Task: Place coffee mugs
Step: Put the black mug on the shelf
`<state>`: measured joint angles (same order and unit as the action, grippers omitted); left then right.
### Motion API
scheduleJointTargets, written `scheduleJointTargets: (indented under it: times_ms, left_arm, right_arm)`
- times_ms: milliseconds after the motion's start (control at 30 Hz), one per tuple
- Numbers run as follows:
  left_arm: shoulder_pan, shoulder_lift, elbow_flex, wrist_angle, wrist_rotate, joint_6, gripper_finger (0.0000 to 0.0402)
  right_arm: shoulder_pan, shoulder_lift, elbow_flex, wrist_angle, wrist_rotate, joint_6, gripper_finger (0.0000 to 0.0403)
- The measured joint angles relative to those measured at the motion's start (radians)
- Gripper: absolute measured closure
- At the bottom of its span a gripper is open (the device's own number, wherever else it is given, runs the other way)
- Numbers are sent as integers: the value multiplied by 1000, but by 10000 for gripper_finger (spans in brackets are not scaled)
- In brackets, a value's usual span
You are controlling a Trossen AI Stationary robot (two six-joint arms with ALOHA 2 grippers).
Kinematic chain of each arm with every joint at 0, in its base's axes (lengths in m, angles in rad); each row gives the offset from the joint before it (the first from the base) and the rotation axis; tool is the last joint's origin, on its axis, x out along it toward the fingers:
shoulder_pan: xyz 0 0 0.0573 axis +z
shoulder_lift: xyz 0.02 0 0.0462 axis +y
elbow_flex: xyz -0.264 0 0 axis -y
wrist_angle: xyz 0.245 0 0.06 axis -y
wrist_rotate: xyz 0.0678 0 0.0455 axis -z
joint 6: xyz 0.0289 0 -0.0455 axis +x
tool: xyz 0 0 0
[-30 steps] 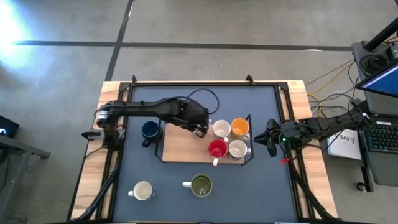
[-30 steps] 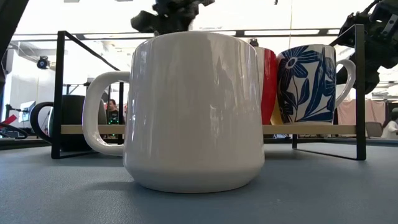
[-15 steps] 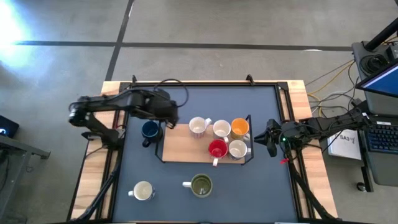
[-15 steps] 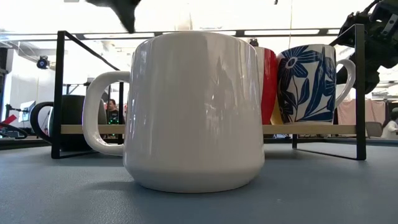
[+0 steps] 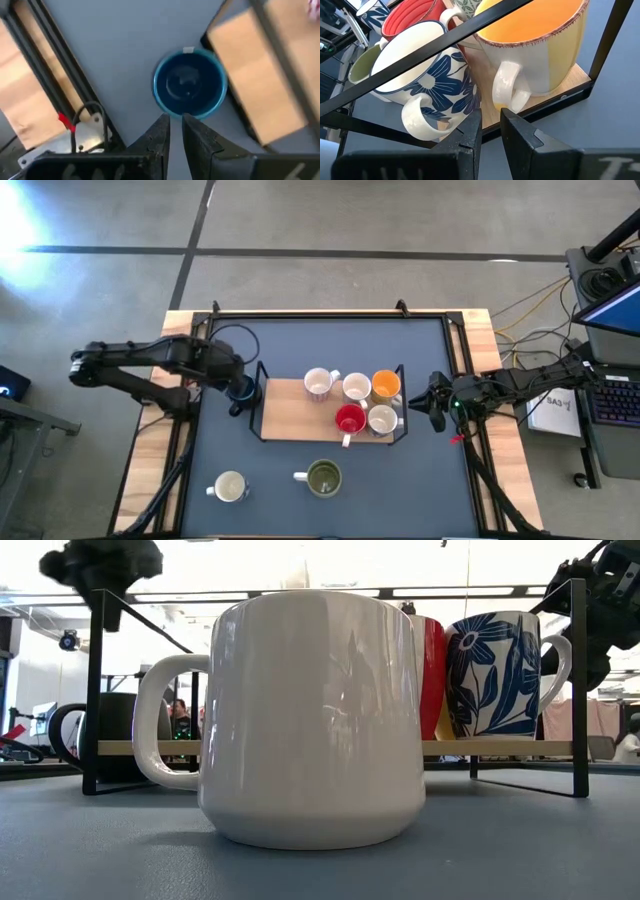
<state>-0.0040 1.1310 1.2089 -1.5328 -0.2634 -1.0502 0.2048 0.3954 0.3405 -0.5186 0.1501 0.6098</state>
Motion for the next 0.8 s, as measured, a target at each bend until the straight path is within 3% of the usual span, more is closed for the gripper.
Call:
scheduleJointTargets:
  times_ms: [267,500,800]
  left_arm:
    - [-1,-102,-162,132,41,41,369]
    - [-15,-139,-203,177,88,105,334]
    - [-48,-124,-217,288,144,333,293]
  right_arm:
    - [0,0,0,0,0,0,344]
    - [0,0,0,0,0,0,344]
    - [0,0,0,0,0,0,344]
